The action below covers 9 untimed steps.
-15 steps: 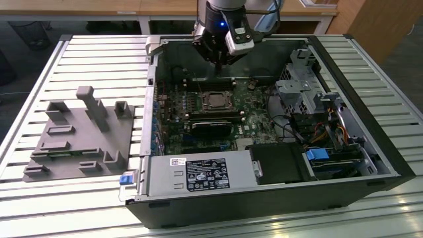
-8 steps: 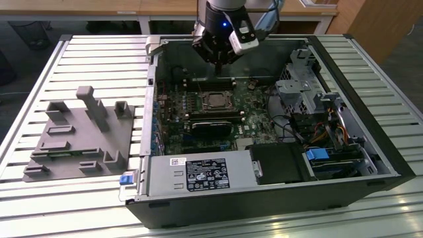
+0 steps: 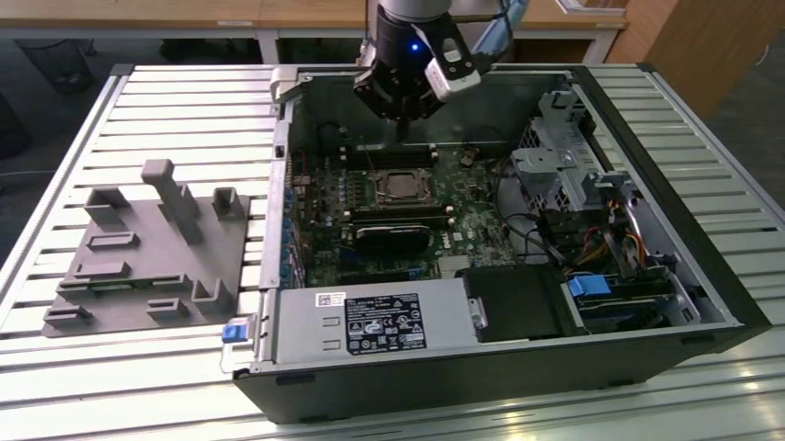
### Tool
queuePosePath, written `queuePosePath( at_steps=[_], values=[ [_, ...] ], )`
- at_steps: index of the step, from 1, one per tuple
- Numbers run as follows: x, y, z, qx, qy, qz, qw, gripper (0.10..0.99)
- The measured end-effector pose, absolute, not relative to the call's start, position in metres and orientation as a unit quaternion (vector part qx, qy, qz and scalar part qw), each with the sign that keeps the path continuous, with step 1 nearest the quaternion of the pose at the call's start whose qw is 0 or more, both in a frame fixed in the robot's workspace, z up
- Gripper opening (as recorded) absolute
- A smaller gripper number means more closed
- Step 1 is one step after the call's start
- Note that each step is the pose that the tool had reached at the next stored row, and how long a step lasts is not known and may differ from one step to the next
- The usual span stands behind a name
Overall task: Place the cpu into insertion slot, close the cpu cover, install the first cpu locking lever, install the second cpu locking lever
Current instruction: 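Install the first cpu locking lever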
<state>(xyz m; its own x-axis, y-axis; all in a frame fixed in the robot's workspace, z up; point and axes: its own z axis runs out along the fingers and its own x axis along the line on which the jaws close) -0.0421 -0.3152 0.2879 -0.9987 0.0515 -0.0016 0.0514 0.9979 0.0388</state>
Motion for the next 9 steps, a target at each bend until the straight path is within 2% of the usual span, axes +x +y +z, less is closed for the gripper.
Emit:
queuePosePath(
  at_steps=[9],
  values=[
    [-0.057,-0.315,0.279,0.016,1.0,0.02,0.005,0.106]
  ],
)
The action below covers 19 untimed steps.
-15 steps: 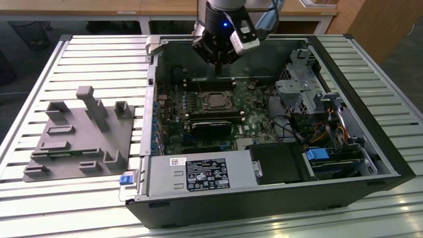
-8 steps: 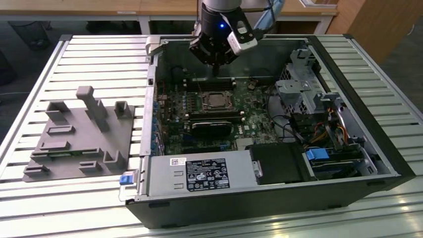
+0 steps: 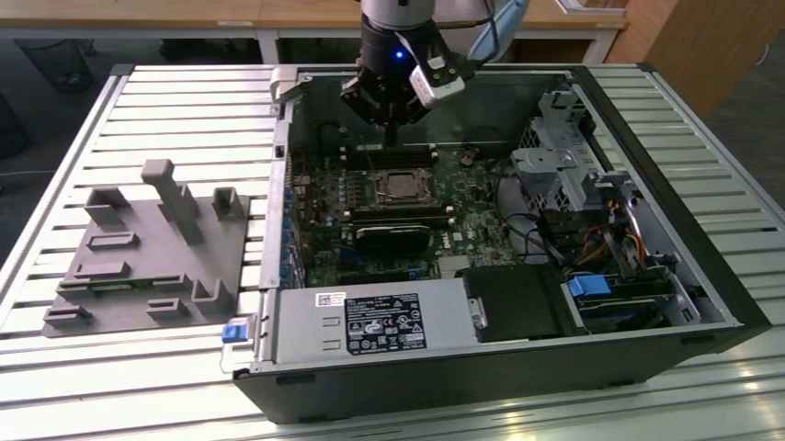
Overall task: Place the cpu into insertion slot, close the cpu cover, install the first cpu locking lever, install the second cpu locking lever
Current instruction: 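Install the first cpu locking lever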
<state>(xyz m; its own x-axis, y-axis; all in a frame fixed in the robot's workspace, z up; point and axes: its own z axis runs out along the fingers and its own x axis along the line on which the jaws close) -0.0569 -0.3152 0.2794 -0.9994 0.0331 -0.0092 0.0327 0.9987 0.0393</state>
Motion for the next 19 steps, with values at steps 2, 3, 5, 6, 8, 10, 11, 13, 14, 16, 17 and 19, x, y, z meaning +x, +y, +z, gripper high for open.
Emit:
queuePosePath(
  at_steps=[2,3,5,6,8,10,11,13,14,16,17,19],
  values=[
    [-0.059,-0.315,0.278,0.015,1.0,0.02,0.005,0.106],
    [-0.061,-0.315,0.277,0.015,1.0,0.02,0.005,0.106],
    [-0.063,-0.315,0.277,0.013,1.0,0.02,0.005,0.106],
    [-0.064,-0.315,0.276,0.013,1.0,0.02,0.005,0.106],
    [-0.065,-0.315,0.276,0.011,1.0,0.02,0.005,0.106],
    [-0.07,-0.315,0.275,0.01,1.0,0.02,0.006,0.106],
    [-0.072,-0.315,0.274,0.01,1.0,0.02,0.006,0.106],
    [-0.076,-0.315,0.272,0.01,1.0,0.02,0.006,0.106],
    [-0.078,-0.315,0.271,0.01,1.0,0.02,0.006,0.106],
    [-0.08,-0.315,0.269,0.009,1.0,0.02,0.006,0.106],
    [-0.08,-0.315,0.268,0.008,1.0,0.02,0.006,0.106],
    [-0.082,-0.315,0.267,0.006,1.0,0.02,0.006,0.106]
  ],
)
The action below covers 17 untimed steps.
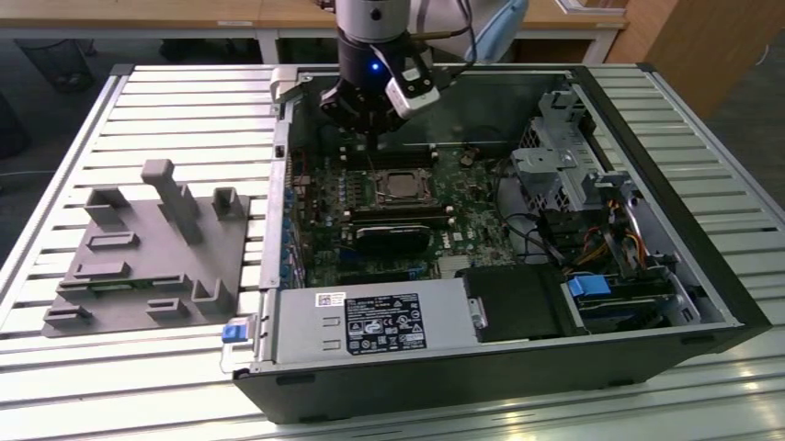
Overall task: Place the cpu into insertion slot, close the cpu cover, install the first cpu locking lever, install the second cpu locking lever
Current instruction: 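Install the first cpu locking lever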
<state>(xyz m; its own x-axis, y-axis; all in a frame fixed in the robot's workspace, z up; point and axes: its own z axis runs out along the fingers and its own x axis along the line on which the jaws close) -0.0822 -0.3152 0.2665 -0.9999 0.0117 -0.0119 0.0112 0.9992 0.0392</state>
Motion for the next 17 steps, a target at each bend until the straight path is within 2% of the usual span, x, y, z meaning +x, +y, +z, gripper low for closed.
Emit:
queuePosePath(
  at_steps=[17],
  values=[
    [-0.099,-0.313,0.26,0.0,1.0,0.02,0.01,0.106]
  ],
)
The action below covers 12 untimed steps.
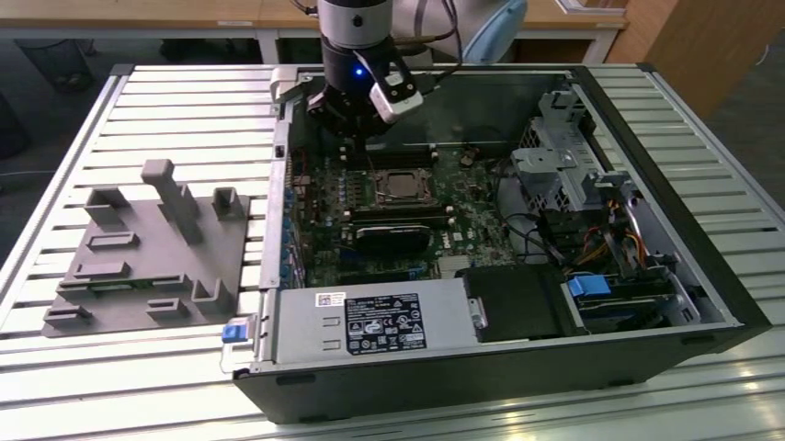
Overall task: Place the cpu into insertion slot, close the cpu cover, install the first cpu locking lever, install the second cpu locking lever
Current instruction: 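Install the first cpu locking lever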
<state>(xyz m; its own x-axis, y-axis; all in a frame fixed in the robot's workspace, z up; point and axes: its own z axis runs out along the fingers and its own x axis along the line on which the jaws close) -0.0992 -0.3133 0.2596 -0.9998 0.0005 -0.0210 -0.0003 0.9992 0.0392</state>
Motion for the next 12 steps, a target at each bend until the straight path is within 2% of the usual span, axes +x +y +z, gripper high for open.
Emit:
queuePosePath(
  at_steps=[12],
  values=[
    [-0.103,-0.295,0.255,-0.002,1.0,0.02,0.011,0.106]
  ],
)
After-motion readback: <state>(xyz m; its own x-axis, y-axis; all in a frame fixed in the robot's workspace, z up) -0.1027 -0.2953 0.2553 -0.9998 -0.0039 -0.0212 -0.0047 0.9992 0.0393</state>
